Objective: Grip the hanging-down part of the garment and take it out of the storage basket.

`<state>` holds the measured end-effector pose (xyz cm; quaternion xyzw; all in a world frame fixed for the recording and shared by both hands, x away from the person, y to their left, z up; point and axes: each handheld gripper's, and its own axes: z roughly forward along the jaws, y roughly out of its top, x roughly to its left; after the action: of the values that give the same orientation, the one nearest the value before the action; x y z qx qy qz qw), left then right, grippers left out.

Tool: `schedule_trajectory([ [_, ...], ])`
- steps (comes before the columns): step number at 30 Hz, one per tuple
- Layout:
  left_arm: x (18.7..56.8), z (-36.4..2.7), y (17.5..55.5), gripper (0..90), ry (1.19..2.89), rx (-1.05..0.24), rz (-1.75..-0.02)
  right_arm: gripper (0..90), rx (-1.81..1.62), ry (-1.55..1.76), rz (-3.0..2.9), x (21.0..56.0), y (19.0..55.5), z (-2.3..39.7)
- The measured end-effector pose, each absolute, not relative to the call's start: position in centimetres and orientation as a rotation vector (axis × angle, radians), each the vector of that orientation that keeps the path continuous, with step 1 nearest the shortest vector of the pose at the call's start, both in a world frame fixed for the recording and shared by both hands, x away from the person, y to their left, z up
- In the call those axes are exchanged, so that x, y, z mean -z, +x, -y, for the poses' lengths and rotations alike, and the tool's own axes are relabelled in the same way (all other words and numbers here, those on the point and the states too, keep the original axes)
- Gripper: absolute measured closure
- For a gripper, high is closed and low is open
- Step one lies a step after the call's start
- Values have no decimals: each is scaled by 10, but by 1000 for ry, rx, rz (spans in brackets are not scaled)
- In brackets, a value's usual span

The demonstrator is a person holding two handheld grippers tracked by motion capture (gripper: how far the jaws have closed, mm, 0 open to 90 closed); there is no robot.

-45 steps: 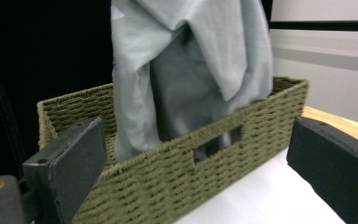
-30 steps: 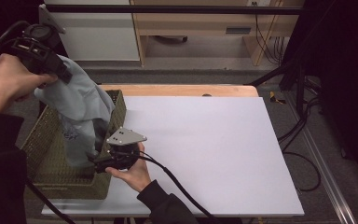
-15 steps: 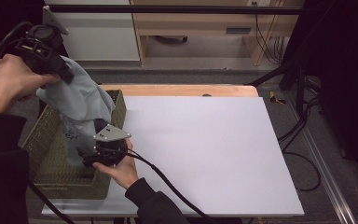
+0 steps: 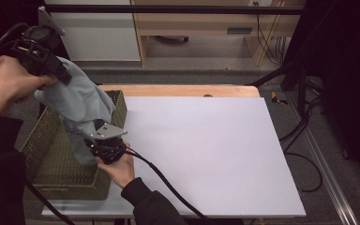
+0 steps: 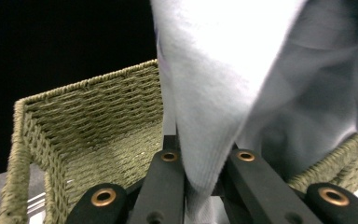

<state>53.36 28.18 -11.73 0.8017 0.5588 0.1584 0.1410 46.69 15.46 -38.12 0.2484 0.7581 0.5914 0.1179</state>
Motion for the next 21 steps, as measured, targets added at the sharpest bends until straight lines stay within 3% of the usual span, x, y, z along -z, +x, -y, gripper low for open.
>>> schedule_trajectory([
  [7,119,-285,533,810,2313,-470,-1629,884,-1759,717,-2216,376,469,-130],
  [21,128,-280,532,810,2325,-430,-1586,887,-1747,726,-2041,336,468,-37],
])
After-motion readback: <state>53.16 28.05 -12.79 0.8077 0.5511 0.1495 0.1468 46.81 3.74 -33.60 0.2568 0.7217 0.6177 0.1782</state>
